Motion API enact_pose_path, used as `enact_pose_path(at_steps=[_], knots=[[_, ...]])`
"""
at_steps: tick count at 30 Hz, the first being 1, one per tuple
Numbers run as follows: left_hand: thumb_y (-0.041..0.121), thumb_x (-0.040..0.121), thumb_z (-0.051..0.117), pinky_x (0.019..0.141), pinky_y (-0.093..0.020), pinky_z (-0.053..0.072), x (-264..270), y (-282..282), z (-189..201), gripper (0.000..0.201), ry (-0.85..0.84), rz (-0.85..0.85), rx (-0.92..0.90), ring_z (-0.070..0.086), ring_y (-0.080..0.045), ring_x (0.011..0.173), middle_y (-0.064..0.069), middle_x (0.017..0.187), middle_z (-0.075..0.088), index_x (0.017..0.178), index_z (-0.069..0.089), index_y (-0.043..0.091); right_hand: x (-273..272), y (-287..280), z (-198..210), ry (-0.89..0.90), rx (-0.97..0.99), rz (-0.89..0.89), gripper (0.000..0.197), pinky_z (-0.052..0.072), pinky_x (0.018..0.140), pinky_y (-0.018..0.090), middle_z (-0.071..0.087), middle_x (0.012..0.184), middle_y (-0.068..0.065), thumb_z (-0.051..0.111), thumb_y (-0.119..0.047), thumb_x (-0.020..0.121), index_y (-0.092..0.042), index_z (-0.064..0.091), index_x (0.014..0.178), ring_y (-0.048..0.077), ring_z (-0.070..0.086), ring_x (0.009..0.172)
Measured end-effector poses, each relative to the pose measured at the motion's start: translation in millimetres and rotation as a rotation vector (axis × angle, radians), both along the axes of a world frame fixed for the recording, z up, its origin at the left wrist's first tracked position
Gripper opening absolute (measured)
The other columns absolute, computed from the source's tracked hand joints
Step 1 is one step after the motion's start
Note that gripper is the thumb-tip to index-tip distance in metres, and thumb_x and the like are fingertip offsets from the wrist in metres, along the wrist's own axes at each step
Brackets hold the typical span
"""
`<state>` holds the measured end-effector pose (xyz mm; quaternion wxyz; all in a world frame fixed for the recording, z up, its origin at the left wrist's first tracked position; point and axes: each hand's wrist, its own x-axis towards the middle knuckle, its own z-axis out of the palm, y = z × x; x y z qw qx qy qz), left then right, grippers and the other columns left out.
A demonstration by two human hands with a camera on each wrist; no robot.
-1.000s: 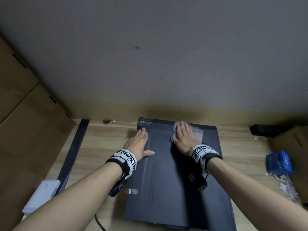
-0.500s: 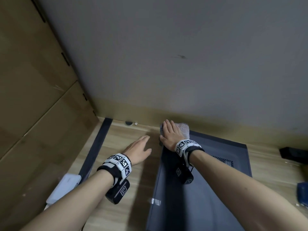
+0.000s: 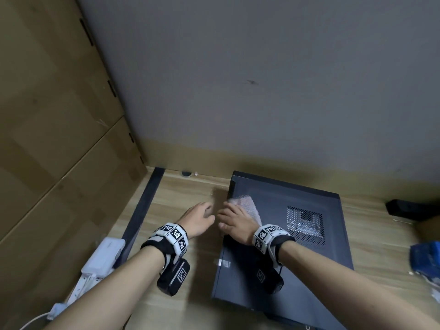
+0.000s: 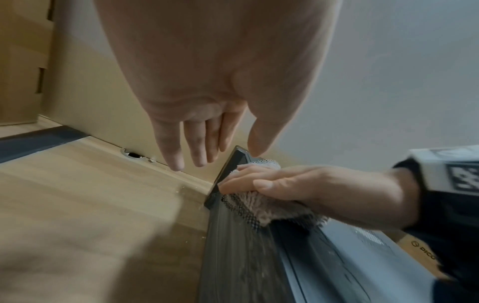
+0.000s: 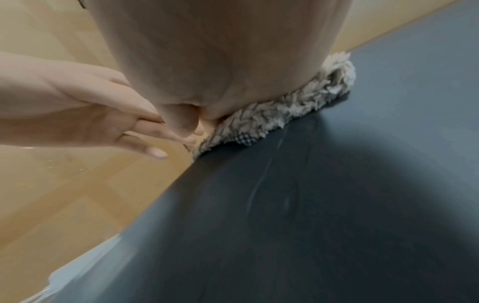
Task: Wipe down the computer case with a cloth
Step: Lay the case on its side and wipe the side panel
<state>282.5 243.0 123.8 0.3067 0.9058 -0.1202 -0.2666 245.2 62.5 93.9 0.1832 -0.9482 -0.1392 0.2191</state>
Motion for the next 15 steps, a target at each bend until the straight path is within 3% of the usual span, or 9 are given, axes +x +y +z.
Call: enact_pose_path(at_steps=[6, 9, 11, 13, 15], knots=[[0.024, 0.093, 0.053, 0.107, -0.032, 0.039, -32.9, -1.9, -0.9, 0.048, 0.058, 0.039, -0.012, 0.05, -0.021, 0.129, -0.007, 0.14, 0.053, 0.14, 0.048, 0.014, -50.4, 9.1, 0.2, 0.104, 0.174, -0.065, 0.05, -0.007, 0.122, 0.039, 0.01, 0.165, -0.012, 0.034, -0.036, 0.107, -0.022, 0.028, 0.155, 0.006, -0.012, 0.15], [0.019, 0.09, 0.055, 0.106, -0.035, 0.042, -47.7, -5.6, -4.0, 0.045, 0.106, 0.032, -0.055, 0.055, -0.022, 0.124, -0.008, 0.133, 0.059, 0.134, 0.052, 0.011, -68.0, 12.5, -0.8, 0.116, 0.221, -0.1, 0.052, -0.011, 0.12, 0.035, 0.004, 0.165, -0.015, 0.036, -0.034, 0.106, -0.029, 0.021, 0.156, 0.005, -0.014, 0.149], [0.025, 0.084, 0.054, 0.104, -0.038, 0.045, -55.4, -4.4, -10.9, 0.047, 0.115, 0.033, -0.081, 0.059, -0.023, 0.12, -0.008, 0.126, 0.064, 0.13, 0.054, 0.013, -79.3, 15.8, -2.7, 0.11, 0.232, -0.118, 0.055, -0.011, 0.119, 0.034, 0.002, 0.164, -0.015, 0.037, -0.034, 0.106, -0.031, 0.017, 0.156, 0.004, -0.015, 0.149], [0.031, 0.078, 0.049, 0.103, -0.039, 0.046, -61.3, -3.1, -17.9, 0.054, 0.113, 0.029, -0.112, 0.059, -0.02, 0.12, -0.005, 0.126, 0.064, 0.131, 0.053, 0.019, -89.1, 17.4, -4.6, 0.059, 0.193, -0.124, 0.059, -0.009, 0.122, 0.034, -0.003, 0.164, -0.014, 0.038, -0.036, 0.105, -0.027, 0.012, 0.157, 0.004, -0.015, 0.149], [0.025, 0.085, 0.05, 0.105, -0.039, 0.044, -65.1, -4.0, -12.6, 0.05, 0.074, -0.013, -0.108, 0.057, -0.019, 0.122, -0.004, 0.132, 0.06, 0.134, 0.05, 0.02, -94.3, 16.9, -3.5, -0.021, 0.085, -0.092, 0.063, -0.009, 0.123, 0.031, -0.009, 0.165, -0.009, 0.036, -0.038, 0.105, -0.02, 0.006, 0.158, 0.008, -0.015, 0.15]])
